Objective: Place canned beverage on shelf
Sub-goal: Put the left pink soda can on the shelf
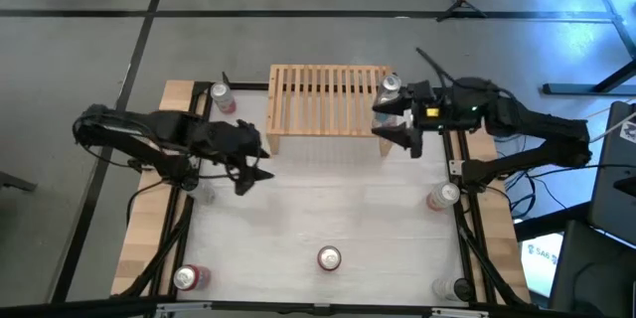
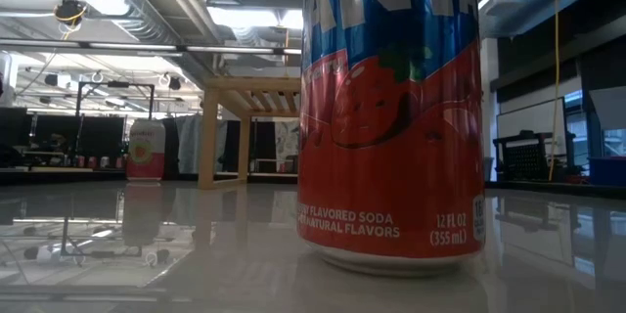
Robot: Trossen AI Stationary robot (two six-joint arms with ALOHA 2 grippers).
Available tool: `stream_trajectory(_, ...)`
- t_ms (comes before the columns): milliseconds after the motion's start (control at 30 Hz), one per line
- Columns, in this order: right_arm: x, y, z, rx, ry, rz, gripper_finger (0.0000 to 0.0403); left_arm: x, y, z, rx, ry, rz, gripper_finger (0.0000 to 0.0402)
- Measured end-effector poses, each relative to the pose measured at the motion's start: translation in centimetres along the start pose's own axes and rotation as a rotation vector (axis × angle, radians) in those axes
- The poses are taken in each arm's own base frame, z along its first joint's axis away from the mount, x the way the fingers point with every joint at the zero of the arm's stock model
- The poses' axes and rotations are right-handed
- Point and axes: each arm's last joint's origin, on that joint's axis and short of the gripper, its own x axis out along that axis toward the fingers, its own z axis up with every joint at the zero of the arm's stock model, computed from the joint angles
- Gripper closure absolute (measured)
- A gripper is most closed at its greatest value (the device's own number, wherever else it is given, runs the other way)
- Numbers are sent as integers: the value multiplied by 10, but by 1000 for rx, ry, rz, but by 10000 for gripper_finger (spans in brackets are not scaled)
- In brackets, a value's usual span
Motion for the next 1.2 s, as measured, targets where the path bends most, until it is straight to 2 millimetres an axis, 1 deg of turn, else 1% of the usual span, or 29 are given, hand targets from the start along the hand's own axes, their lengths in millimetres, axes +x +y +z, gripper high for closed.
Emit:
stream_trajectory(100,16,10,-10,-12,49,0,77,-23,0,-4,-45,97,44,122)
stream_trajectory(267,41,27,-28,-38,122,21,77,-41,2,-23,-172,284,162,122)
stream_trajectory(333,47,33,-35,-49,144,18,77,-48,5,-32,-228,356,233,122)
stream_trajectory(400,49,39,-38,-58,144,17,77,-51,5,-39,-274,397,281,122)
stream_trajectory(567,46,48,-41,-65,127,-1,77,-52,0,-43,-353,392,271,122)
stream_trajectory(633,45,51,-42,-54,131,6,77,-51,0,-45,-350,386,282,122)
stream_trajectory(733,44,55,-44,-25,152,36,77,-47,-2,-44,-297,347,288,122)
stream_trajectory(833,41,59,-52,49,247,101,77,-34,-13,-37,-222,295,200,122)
stream_trajectory(933,35,63,-66,142,392,97,77,-17,-24,-33,-158,289,144,122)
stream_trajectory(1033,24,65,-84,236,575,22,77,-9,-28,-33,-104,309,139,122)
stream_trajectory(1133,11,64,-101,305,743,-116,77,0,-31,-33,-49,336,146,122)
stream_trajectory(1200,1,61,-109,349,832,-224,77,1,-31,-33,-23,333,149,122)
